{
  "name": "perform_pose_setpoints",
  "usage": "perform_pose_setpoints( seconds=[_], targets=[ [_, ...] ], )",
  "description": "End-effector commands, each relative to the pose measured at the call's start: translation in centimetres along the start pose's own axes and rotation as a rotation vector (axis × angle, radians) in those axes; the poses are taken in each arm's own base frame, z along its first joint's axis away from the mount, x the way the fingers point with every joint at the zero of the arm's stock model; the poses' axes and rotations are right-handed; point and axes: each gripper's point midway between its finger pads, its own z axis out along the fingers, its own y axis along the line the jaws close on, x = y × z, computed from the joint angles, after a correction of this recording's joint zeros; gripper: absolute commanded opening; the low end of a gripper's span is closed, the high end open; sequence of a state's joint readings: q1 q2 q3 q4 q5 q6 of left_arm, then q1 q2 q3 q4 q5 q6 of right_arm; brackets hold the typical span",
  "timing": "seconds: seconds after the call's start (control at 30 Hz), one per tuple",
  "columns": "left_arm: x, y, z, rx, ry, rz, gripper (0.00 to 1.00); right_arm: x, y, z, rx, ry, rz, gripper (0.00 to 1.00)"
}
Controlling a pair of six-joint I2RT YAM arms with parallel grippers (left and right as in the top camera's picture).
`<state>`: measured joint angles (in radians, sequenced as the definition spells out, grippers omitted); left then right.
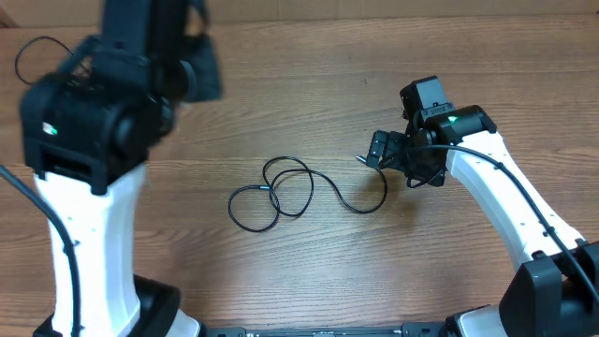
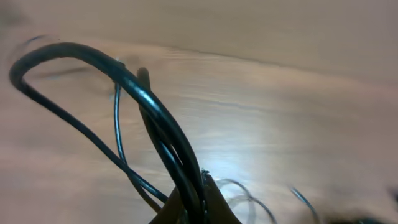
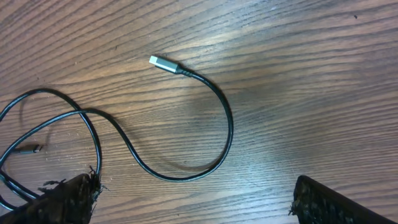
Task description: Untangle cables
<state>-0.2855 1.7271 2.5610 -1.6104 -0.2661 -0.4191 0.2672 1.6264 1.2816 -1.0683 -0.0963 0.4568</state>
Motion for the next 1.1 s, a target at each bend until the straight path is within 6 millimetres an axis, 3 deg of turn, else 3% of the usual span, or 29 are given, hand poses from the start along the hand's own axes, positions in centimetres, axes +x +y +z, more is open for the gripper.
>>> perform_pose_setpoints(
  seconds=[0.0,0.27,0.37,0.5,0.63,0.83,0.93,1.07],
  targets=[
    [-1.4,6.0,1.4,-0.189,-0.025,-0.215,0.04,-0.5,-0.1,-0.2,0.007,-0.016,0.011,1.00],
    [-2.2,17.2,5.4,-0.469,0.000,-0.459,0.04,-0.5,-0.1,-0.2,0.007,-0.016,0.011,1.00],
    [-2.9,21.9,7.4,-0.629,-0.005,-0.431,0.04,-0.5,-0.1,-0.2,0.006,-0.016,0.011,1.00],
    [-3.2,26.3,11.0,-0.757,0.048,-0.313,0.04,-0.5,0.0,-0.2,0.000,-0.012,0.011,1.00],
    [-2.0,29.0,16.1,-0.784,0.171,-0.187,0.04,-0.3,0.3,-0.2,-0.015,-0.003,0.011,1.00],
    [-0.7,30.7,23.0,-0.771,0.276,-0.016,0.04,0.0,0.2,-0.2,-0.013,0.010,0.012,1.00],
    [0.1,31.3,25.4,-0.779,0.309,0.025,0.04,0.2,0.1,-0.2,-0.008,0.018,0.014,1.00],
    [1.8,33.4,27.0,-0.890,0.362,0.043,0.04,0.2,0.1,-0.2,-0.008,0.019,0.013,1.00]
  ],
)
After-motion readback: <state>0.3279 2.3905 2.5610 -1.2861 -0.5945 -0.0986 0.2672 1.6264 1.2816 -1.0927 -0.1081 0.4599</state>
